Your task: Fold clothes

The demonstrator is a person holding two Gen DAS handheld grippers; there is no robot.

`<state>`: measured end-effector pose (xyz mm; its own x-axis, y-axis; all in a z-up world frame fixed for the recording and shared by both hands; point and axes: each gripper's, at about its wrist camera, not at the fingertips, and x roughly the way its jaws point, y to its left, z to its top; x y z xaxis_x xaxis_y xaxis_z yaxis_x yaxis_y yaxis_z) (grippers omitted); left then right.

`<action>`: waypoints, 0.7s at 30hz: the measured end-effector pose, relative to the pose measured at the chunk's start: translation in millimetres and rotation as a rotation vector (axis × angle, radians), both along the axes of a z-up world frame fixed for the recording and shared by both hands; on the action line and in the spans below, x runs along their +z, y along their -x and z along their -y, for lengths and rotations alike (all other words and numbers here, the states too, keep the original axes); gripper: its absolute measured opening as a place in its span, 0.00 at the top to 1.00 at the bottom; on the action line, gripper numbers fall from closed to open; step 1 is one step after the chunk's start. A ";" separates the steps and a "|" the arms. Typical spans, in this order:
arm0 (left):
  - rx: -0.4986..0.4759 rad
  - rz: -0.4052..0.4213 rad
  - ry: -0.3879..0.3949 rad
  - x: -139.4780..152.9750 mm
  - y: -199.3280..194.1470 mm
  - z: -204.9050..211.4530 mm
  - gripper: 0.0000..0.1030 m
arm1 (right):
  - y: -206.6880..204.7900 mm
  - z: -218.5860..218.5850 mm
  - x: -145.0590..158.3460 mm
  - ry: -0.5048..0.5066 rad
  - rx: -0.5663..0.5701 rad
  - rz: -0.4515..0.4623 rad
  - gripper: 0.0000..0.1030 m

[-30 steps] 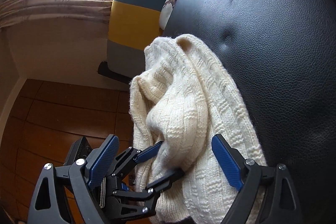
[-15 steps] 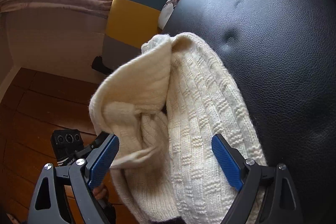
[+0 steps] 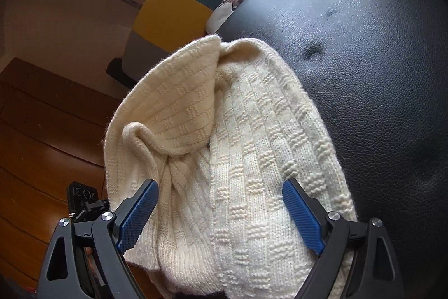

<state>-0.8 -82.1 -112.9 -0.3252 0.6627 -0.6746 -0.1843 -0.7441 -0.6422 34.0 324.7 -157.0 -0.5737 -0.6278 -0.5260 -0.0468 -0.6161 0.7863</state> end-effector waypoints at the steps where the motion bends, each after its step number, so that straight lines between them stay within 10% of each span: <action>1: -0.013 -0.005 -0.008 4.9 -4.1 -4.6 0.37 | 1.6 1.1 -0.2 -0.006 -0.001 -0.002 0.11; 9: -0.118 -0.046 0.005 29.2 -30.2 -48.7 0.26 | 4.6 4.0 1.3 -0.029 -0.003 -0.020 0.11; 13: -0.143 -0.007 0.042 14.6 -26.5 -68.9 0.84 | 5.0 4.5 1.8 -0.041 0.003 -0.030 0.11; 21: 0.066 -0.110 -0.146 54.8 -21.3 -3.1 0.93 | 9.8 23.8 26.7 -0.229 0.047 -0.040 0.10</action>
<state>20.5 -79.0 -58.1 -0.4371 0.7257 -0.5313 -0.2132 -0.6575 -0.7227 24.2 300.9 -130.3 -0.5699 -0.5212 -0.6353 0.0145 -0.7793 0.6264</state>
